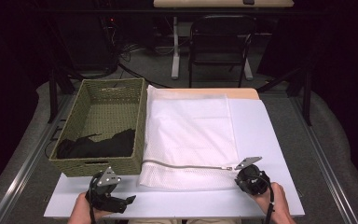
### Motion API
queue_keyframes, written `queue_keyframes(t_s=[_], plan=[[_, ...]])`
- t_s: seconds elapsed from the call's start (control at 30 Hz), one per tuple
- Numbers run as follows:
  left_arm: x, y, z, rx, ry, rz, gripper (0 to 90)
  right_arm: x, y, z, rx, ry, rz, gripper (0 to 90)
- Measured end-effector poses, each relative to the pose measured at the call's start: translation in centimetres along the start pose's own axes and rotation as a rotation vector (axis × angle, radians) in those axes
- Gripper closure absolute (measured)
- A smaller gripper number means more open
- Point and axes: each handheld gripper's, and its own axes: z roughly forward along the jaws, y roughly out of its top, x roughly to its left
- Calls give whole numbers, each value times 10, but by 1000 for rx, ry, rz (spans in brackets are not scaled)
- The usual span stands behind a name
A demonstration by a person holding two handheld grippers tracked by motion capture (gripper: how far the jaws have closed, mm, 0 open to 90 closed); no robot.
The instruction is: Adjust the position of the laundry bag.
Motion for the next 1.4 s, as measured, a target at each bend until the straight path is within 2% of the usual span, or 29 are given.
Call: queue_keyframes(t_s=[0.2, 0.43, 0.5, 0.6, 0.7, 0.9, 1.03, 1.2, 1.4], plan=[[-9, 9, 10, 11, 9, 42, 215, -2, -4, -4, 3, 0, 13, 859], [-16, 16, 21, 32, 6, 66, 270, -6, -8, -6, 7, -4, 29, 859], [-18, 18, 25, 36, 3, 75, 274, -8, -9, -7, 7, -10, 20, 860], [-21, 21, 32, 54, 17, 87, 292, -8, -10, -7, 8, -5, 34, 859], [-21, 23, 35, 60, 30, 75, 310, -8, -10, -7, 6, -6, 36, 859], [-14, 24, 40, 47, 30, 39, 425, -8, -11, -7, 9, -10, 30, 859], [-12, 25, 45, 57, 21, 41, 508, -8, -11, -6, 12, -8, 35, 859], [-13, 27, 51, 93, 20, 54, 621, -9, -11, -6, 9, -7, 29, 859], [-12, 29, 54, 88, 17, 45, 708, -9, -11, -6, 9, -5, 33, 861]])
